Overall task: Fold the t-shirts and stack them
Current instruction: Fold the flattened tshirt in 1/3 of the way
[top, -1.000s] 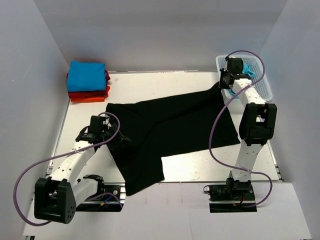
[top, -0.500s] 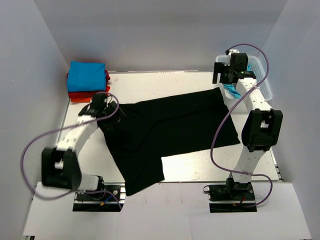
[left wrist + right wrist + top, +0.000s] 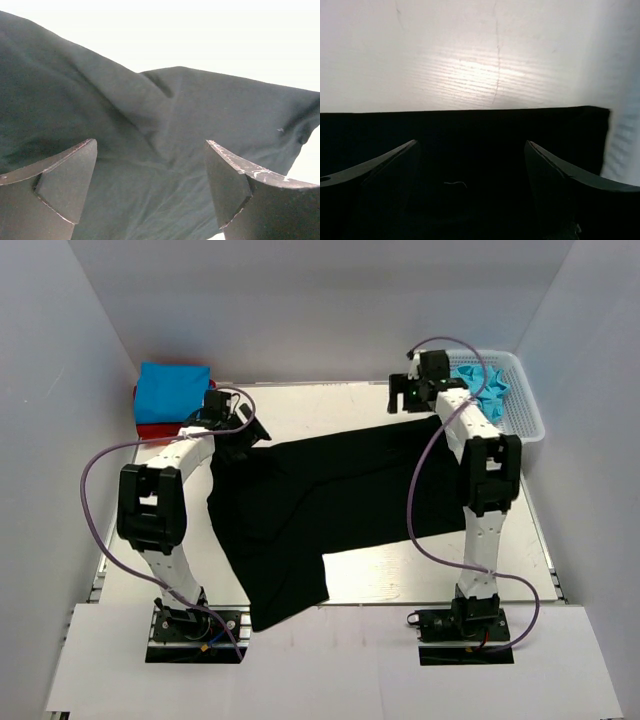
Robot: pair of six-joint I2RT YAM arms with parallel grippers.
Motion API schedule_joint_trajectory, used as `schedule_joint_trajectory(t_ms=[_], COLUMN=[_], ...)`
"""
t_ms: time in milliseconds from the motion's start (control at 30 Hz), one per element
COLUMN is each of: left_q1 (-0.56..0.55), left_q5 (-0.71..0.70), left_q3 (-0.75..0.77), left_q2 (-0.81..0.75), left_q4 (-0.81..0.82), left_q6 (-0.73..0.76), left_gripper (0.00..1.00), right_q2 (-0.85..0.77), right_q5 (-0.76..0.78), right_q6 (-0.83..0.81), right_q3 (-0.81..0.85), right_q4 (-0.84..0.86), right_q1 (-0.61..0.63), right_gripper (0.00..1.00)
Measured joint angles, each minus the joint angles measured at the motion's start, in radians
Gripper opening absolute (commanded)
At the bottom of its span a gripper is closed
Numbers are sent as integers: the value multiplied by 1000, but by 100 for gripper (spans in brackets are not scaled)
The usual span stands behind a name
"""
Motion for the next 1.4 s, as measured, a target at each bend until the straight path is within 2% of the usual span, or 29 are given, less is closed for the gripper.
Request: schedule_joint_trajectory(t_ms=[133, 267, 600, 800, 933, 1167, 1400], left_q1=[0, 5, 60, 117, 132, 152, 152], left_q5=[37, 73, 3, 16, 17, 79, 68], left_q3=[3, 8, 45, 51, 160, 472, 521], left_q2=[31, 137, 173, 174, 239, 438, 456], left_q4=[56, 97, -5, -34, -100, -143, -178], left_q6=[4, 2, -37, -45, -11, 104, 180], left_gripper=[96, 95, 95, 96, 99, 99, 99], right_q2=[113, 179, 192, 205, 231, 240, 238], right_q5=[-23, -19, 114, 107, 112, 94, 78], right_q6=[32, 65, 143, 174, 178, 159, 109], right_q3=[23, 40, 57, 85, 133, 152, 179], right_q4=[-31, -66, -115, -139, -158, -155, -136], right_q1=[3, 2, -20, -33, -33, -34, -37], right_gripper=[90, 90, 90, 90, 90, 90, 90])
